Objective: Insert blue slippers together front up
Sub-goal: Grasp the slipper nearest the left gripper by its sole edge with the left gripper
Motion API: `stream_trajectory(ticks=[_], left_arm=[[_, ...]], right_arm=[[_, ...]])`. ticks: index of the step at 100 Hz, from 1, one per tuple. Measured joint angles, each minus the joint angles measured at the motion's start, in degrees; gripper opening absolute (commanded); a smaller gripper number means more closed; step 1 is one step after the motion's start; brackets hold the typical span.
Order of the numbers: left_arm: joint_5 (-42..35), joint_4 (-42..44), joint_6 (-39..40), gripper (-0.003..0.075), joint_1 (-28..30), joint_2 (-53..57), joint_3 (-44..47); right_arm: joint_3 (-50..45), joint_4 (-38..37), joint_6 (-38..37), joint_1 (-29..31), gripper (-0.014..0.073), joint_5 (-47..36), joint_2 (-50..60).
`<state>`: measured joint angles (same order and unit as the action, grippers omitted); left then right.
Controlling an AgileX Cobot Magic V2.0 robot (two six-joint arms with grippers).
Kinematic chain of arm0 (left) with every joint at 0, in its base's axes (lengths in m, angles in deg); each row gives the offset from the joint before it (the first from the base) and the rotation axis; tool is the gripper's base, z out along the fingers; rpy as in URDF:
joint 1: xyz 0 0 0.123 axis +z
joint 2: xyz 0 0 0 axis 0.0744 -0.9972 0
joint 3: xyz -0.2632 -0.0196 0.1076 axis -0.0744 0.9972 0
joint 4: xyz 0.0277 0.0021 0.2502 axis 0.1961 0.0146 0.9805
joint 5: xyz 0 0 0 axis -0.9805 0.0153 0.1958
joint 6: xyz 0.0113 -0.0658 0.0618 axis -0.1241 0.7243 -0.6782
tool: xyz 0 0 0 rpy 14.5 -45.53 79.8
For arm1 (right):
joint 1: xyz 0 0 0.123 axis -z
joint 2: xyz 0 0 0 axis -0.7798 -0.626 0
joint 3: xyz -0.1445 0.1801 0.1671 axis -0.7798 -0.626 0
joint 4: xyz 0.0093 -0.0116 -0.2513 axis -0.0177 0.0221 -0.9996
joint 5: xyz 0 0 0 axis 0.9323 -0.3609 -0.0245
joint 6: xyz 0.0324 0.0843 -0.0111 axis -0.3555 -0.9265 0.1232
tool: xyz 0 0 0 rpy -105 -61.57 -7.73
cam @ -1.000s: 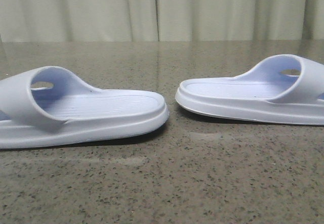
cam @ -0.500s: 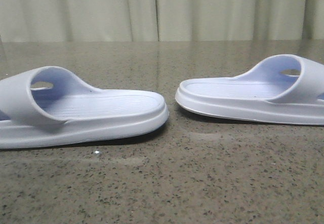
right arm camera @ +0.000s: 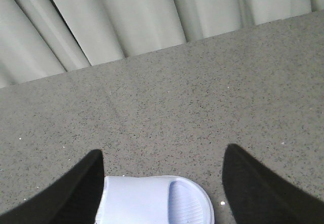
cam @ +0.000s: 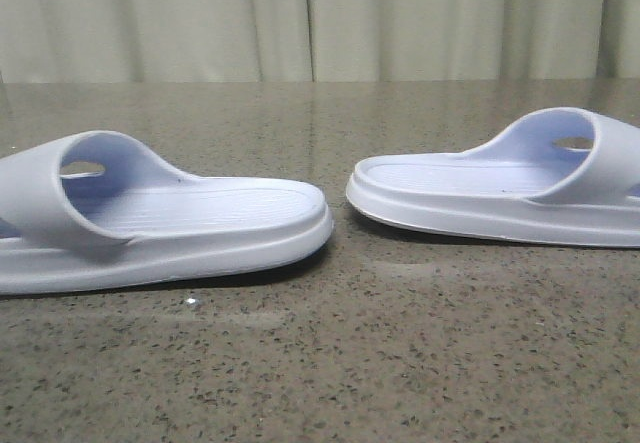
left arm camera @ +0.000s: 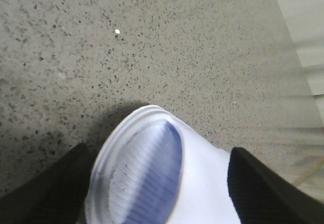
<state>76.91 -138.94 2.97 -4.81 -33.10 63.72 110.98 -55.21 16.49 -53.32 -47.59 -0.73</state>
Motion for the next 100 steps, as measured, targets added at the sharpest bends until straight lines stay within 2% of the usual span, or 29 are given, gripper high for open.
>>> stream_trajectory(ticks=[21, 100], left_arm=[[0.00, 0.10, 0.00, 0.0434, 0.00, -1.48, 0.00], [-0.12, 0.71, 0.00, 0.0434, -0.24, -4.12, 0.00]], right_arm=[[0.00, 0.00, 0.00, 0.00, 0.0432, -0.36, 0.00], [0.00, 0.00, -0.09, 0.00, 0.0432, -2.54, 0.00]])
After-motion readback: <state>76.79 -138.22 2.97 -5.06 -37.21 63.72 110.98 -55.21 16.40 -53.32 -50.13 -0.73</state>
